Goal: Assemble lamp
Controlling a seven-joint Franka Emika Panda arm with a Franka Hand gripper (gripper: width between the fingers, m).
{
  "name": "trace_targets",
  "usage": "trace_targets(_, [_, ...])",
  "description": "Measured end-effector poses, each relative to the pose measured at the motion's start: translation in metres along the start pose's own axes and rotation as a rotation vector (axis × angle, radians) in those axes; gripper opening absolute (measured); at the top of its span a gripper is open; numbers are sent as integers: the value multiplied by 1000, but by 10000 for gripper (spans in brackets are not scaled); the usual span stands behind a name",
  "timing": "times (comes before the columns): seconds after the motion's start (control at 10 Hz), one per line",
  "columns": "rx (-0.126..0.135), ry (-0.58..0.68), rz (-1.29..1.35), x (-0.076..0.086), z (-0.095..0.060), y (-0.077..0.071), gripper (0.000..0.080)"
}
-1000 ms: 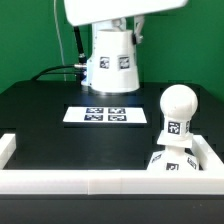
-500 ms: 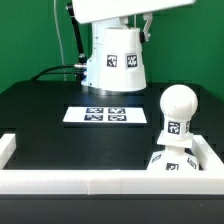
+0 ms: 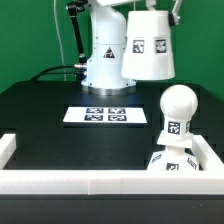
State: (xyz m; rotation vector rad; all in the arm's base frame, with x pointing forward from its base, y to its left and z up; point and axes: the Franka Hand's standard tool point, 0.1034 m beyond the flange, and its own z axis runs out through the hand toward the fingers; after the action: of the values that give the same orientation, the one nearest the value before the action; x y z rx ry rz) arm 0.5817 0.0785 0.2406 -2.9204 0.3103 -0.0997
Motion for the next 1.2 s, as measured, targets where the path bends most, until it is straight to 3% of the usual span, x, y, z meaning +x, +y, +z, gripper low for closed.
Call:
trace_targets(0.2, [3, 6, 14, 11, 7, -24, 44])
trace_targets(0.4, [-4, -6, 6, 13, 23, -36, 44])
trace_targets(0.7, [-20, 0, -1, 15, 52, -28, 44])
trace_targets(1.2, [-36, 12, -6, 6, 83, -24, 44])
